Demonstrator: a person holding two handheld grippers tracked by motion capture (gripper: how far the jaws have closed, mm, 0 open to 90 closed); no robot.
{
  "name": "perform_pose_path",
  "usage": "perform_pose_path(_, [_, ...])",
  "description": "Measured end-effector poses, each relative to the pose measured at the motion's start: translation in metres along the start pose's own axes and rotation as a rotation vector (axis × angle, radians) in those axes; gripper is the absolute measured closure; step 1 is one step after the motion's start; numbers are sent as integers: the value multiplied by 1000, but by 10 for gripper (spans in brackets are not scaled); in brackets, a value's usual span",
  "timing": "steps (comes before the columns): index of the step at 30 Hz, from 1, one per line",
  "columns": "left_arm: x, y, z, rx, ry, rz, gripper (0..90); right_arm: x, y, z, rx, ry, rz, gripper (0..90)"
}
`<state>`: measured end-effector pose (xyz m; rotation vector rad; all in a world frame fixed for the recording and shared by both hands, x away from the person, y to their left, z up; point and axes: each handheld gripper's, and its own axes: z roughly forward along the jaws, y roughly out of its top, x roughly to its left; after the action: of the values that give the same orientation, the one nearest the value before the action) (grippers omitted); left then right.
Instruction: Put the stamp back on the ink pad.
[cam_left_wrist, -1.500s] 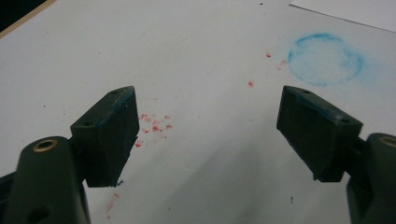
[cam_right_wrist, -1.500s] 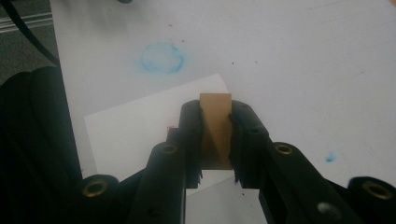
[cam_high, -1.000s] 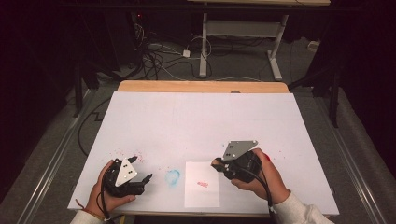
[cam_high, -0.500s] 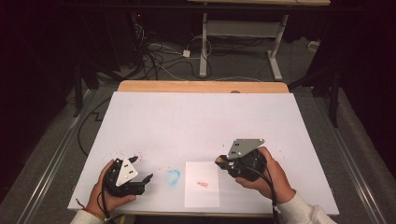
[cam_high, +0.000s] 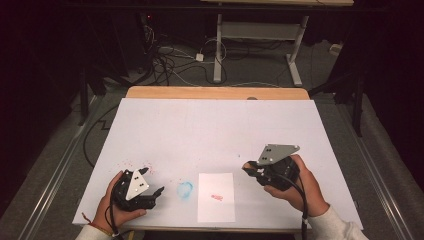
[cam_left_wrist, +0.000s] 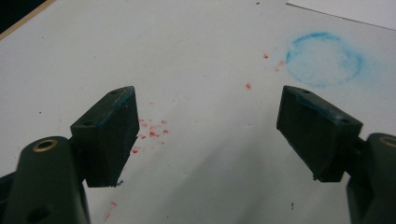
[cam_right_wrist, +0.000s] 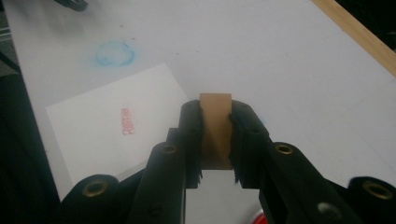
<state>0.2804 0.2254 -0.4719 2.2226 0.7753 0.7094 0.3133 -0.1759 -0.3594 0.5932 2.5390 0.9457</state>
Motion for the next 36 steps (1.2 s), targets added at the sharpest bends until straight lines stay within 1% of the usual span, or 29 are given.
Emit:
perform_pose_path(3, [0, 0, 0, 1, -5, 0, 212, -7, -5, -3, 13, -29, 11, 761])
perform_pose_path(4, [0, 0, 1, 3, -5, 2, 214, -9, -7, -4, 16, -41, 21, 762])
perform_pose_path(5, [0, 1, 1, 3, -7, 2, 214, -12, -10, -4, 21, -42, 26, 762])
perform_pose_path(7, [0, 0, 1, 3, -8, 0, 214, -15, -14, -5, 39, -64, 36, 761])
perform_pose_path(12, [0, -1, -1, 0, -2, -6, 214, -24, -25, -4, 68, -81, 59, 762])
perform_pose_path(14, [0, -1, -1, 1, -3, -6, 214, -27, -31, -2, 84, -97, 67, 761])
perform_pose_path(16, [0, -1, 0, 3, -3, -2, 214, -31, -36, 0, 99, -96, 81, 762])
perform_pose_path(21, [0, -1, -1, 2, -1, -5, 214, -40, -50, 6, 141, -112, 116, 761])
perform_pose_path(26, [0, -1, 0, 14, -4, 6, 214, -47, -61, 9, 162, -122, 150, 761])
perform_pose_path(28, [0, -1, 0, 11, -5, 4, 214, -49, -65, 11, 177, -131, 152, 761])
perform_pose_path(30, [0, -1, 0, 11, -4, 3, 214, -51, -68, 13, 182, -120, 166, 761])
perform_pose_path(36, [-1, 0, 1, 12, -10, 5, 214, -53, -75, 24, 218, -123, 172, 761])
